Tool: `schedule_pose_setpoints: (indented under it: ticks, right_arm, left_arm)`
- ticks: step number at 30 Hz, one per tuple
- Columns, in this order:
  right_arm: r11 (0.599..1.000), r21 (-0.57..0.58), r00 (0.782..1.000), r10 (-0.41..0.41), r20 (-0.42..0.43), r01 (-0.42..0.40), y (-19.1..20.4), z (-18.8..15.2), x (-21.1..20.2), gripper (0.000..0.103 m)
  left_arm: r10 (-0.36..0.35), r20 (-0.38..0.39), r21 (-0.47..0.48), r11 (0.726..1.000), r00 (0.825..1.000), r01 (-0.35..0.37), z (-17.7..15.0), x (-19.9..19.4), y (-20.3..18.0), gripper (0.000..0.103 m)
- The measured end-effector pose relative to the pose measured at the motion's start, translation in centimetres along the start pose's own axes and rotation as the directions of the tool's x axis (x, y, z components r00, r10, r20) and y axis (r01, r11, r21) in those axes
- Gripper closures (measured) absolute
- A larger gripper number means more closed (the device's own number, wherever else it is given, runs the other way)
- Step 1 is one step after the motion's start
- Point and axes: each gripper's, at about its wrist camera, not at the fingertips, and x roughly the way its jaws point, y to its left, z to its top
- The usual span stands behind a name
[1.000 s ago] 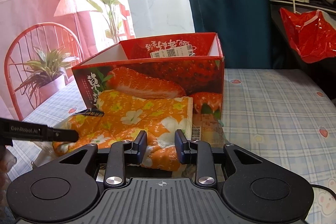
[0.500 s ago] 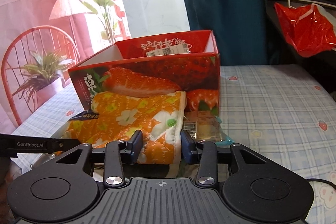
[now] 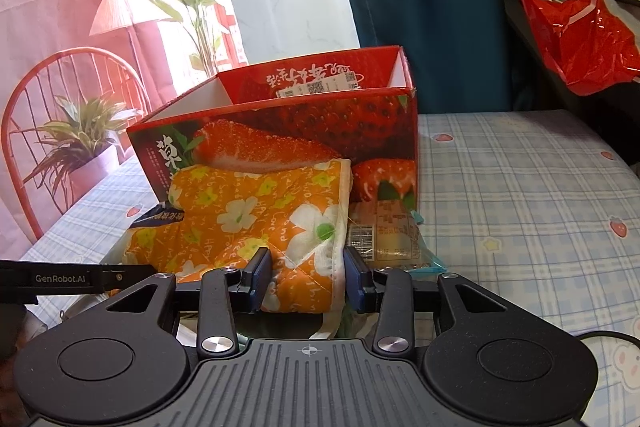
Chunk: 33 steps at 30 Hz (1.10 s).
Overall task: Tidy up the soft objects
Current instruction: 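Lift the orange floral cloth with both grippers into the red box, open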
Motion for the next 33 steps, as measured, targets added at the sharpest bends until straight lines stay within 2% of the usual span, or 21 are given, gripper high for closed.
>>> schedule_pose_setpoints:
  ticks: [4, 8, 15, 20, 27, 33]
  right_arm:
    - [1.000, -0.007, 1.000, 0.014, 0.008, -0.014, 0.1, 0.1, -0.3, 0.083]
    - [0.999, -0.031, 0.999, 0.032, 0.036, -0.031, 0.5, 0.4, -0.9, 0.091]
    - [0.996, -0.070, 0.990, 0.070, 0.120, -0.062, 1.1, 1.5, -2.7, 0.093]
    - [0.991, -0.113, 0.977, 0.093, 0.191, -0.072, 1.6, 2.7, -4.4, 0.093]
    - [0.983, -0.158, 0.959, 0.130, 0.252, -0.092, 1.6, 7.4, -5.0, 0.093]
    - [0.986, -0.137, 0.962, 0.126, 0.241, -0.095, 0.9, 12.6, -1.5, 0.093]
  left_arm:
    - [-0.001, 0.013, 0.000, 1.000, 1.000, 0.001, 0.0, -0.4, 0.0, 0.072]
    - [-0.006, 0.050, 0.020, 1.000, 0.999, 0.005, 0.1, -1.4, -0.4, 0.085]
    - [-0.011, 0.133, 0.044, 0.999, 0.991, 0.005, 0.8, -3.6, -0.9, 0.088]
    - [-0.021, 0.217, 0.076, 0.997, 0.976, 0.005, 1.9, -5.9, -1.6, 0.088]
    - [-0.022, 0.309, 0.178, 0.983, 0.951, -0.035, 6.6, -7.7, -3.3, 0.088]
    - [-0.022, 0.284, 0.205, 0.978, 0.959, -0.038, 12.4, -4.9, -4.0, 0.088]
